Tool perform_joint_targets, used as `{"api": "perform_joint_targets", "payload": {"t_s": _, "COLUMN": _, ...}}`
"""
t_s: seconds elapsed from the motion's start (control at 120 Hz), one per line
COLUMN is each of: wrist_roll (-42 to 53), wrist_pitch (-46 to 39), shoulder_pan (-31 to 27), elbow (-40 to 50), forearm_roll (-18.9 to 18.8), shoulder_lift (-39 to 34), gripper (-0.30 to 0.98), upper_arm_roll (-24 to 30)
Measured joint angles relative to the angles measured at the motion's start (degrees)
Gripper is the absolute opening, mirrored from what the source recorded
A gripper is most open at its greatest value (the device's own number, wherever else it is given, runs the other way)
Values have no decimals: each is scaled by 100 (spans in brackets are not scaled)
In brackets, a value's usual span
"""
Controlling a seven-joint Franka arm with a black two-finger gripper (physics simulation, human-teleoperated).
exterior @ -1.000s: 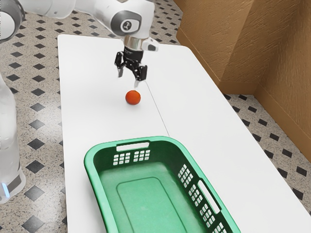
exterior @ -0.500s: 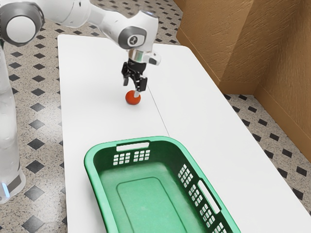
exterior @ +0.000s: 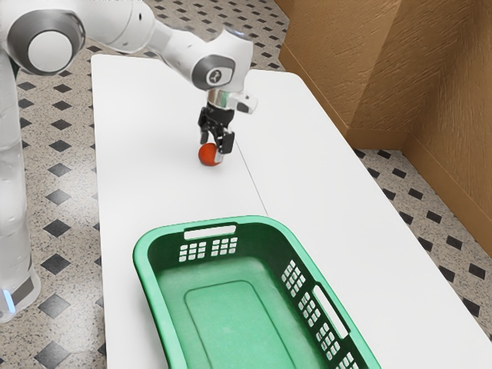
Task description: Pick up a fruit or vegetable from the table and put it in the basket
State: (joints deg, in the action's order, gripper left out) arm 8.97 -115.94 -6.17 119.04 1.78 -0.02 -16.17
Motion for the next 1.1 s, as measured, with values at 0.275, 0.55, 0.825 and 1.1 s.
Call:
{"api": "perform_joint_targets", "payload": {"t_s": 0.275, "wrist_roll": 199, "wrist_pitch": -125, "shoulder_pan": 23, "elbow": 37, "forearm_roll": 35, "shoulder_lift": 21, "gripper": 67, "upper_arm_roll": 2}}
{"api": "perform_joint_targets", "payload": {"t_s": 0.55, "wrist_roll": 313, "wrist_pitch": -168, "shoulder_pan": 65, "elbow": 147, "forearm_roll": 42, "shoulder_lift": 46, "gripper": 65, "upper_arm_roll": 0}}
{"api": "perform_joint_targets", "payload": {"t_s": 0.825, "wrist_roll": 287, "wrist_pitch": -214, "shoulder_pan": 96, "elbow": 137, "forearm_roll": 134, "shoulder_lift": 37, "gripper": 39, "upper_arm_roll": -13}}
{"api": "perform_joint_targets", "payload": {"t_s": 1.1, "wrist_roll": 229, "wrist_pitch": -232, "shoulder_pan": 32, "elbow": 98, "forearm_roll": 208, "shoulder_lift": -114, "gripper": 35, "upper_arm_roll": 5}}
